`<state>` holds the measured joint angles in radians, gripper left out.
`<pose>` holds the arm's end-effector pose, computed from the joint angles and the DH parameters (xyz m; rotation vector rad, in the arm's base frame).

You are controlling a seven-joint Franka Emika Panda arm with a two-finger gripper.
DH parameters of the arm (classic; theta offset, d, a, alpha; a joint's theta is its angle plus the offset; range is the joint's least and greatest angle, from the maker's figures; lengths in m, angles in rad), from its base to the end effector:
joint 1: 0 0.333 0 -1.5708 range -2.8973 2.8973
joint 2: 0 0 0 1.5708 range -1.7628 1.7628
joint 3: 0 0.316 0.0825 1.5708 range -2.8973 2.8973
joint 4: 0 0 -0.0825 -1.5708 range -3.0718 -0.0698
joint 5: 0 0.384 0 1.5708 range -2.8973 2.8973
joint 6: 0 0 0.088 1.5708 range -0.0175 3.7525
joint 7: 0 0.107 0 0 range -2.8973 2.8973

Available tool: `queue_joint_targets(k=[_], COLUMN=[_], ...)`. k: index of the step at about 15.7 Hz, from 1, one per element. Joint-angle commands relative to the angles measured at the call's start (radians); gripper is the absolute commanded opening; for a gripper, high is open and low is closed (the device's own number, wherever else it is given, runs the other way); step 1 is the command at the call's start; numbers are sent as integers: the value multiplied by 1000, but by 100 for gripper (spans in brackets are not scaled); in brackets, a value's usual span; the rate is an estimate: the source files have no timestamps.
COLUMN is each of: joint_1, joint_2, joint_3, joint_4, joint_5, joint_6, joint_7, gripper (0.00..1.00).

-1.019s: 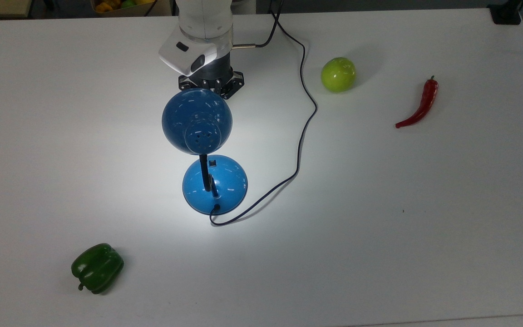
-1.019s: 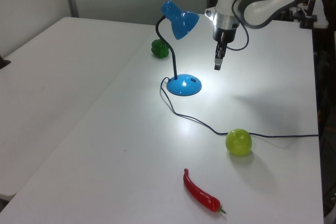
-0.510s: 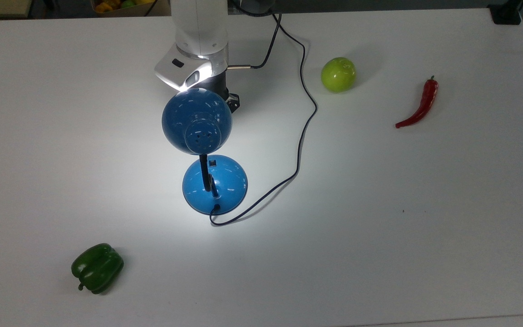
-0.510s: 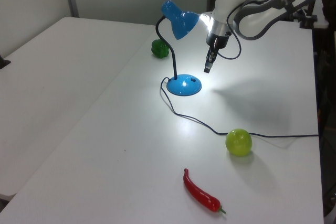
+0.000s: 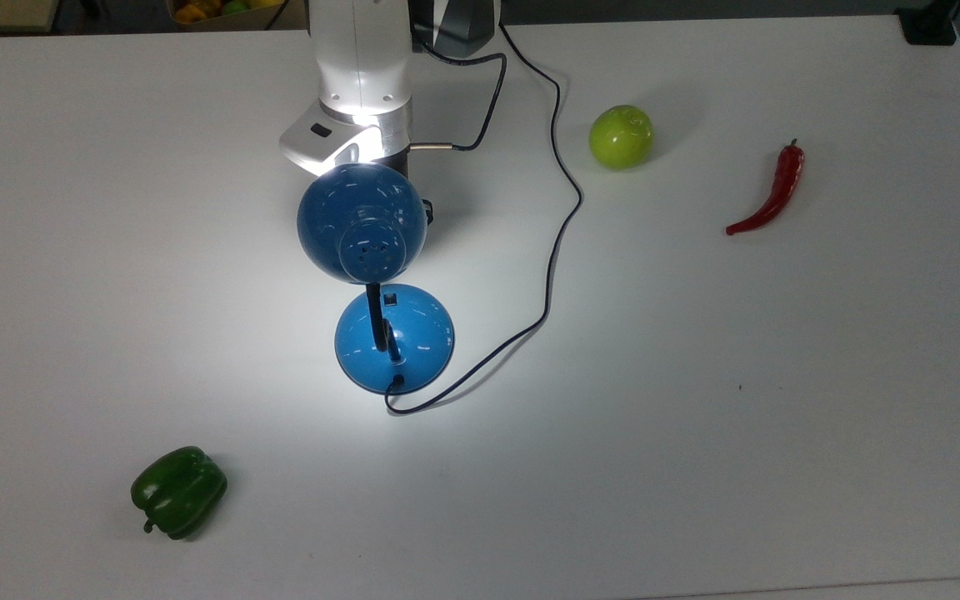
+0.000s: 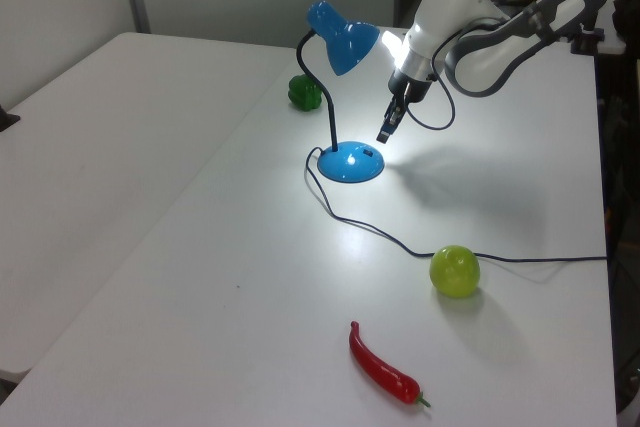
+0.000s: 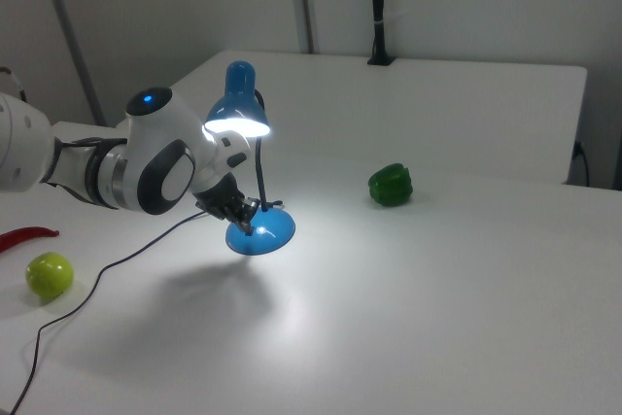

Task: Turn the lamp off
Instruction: 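Lower the gripper and press the switch on the lamp base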

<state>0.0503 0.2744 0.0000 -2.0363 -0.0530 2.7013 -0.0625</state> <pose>0.6255 0.0333 0.3514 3.0395 0.2380 0.6027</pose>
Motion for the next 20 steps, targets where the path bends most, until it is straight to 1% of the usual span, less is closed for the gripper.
queue_joint_targets(k=[1,5,20], joint_1=[-3,-3,-1], joint_2=[25,48,77], joint_3=[1,1,1], joint_4=[-18,-16,-16], joint_5=[-2,-1,-4], joint_6=[99,129,127], joint_7=[21,21,20], gripper=[0,0,0])
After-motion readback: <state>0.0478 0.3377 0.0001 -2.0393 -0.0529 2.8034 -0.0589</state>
